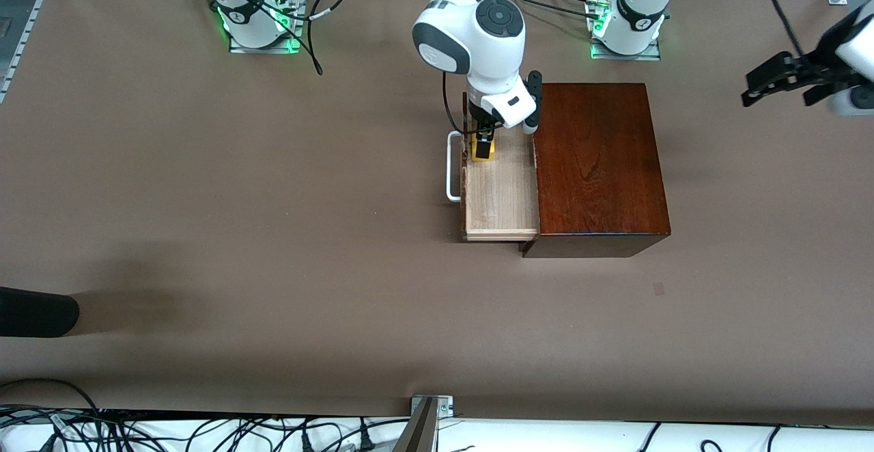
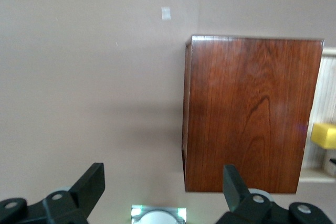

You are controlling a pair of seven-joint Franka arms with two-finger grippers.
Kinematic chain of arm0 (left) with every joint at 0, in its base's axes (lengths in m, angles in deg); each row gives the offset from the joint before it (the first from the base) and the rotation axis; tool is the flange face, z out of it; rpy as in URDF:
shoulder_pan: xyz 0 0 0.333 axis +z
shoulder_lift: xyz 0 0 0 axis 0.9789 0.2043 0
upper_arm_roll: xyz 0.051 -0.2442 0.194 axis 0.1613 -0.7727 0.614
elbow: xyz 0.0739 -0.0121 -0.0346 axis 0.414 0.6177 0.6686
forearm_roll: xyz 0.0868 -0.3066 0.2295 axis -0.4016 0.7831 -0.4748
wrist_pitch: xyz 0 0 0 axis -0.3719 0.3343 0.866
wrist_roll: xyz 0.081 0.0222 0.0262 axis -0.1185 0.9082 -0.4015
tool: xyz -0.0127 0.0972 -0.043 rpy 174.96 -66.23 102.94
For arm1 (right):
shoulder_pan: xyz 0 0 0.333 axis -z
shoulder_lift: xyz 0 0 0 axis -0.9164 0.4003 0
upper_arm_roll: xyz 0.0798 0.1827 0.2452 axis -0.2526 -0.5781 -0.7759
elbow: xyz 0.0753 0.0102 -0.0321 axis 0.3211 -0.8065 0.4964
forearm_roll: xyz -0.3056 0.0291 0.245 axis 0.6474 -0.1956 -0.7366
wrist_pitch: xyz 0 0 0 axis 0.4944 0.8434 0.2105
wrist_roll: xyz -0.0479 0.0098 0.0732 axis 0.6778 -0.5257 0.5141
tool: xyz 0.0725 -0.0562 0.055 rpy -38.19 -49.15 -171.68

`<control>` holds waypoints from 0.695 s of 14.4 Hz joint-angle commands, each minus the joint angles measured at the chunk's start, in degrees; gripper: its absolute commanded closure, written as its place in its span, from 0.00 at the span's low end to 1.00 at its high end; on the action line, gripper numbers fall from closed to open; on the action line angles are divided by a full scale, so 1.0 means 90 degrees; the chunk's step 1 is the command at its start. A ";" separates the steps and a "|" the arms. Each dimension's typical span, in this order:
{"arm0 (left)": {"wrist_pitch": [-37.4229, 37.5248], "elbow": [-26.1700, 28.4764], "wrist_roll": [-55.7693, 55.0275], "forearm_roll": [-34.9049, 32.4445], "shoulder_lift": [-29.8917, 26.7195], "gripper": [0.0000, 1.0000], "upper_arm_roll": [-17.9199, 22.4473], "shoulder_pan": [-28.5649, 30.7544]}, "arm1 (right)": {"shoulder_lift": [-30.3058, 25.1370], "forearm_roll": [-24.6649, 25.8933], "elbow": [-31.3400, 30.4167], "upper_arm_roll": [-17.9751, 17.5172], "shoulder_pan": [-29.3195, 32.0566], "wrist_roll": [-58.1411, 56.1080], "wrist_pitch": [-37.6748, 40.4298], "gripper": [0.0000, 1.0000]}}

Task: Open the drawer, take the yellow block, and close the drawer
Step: 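Lower the right gripper into the drawer and grasp the yellow cube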

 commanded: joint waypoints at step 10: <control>-0.0751 -0.0073 0.0020 0.0126 0.0148 0.00 -0.0056 0.0038 | 0.0344 0.0150 0.0240 0.0091 -0.0052 -0.0045 -0.0207 0.67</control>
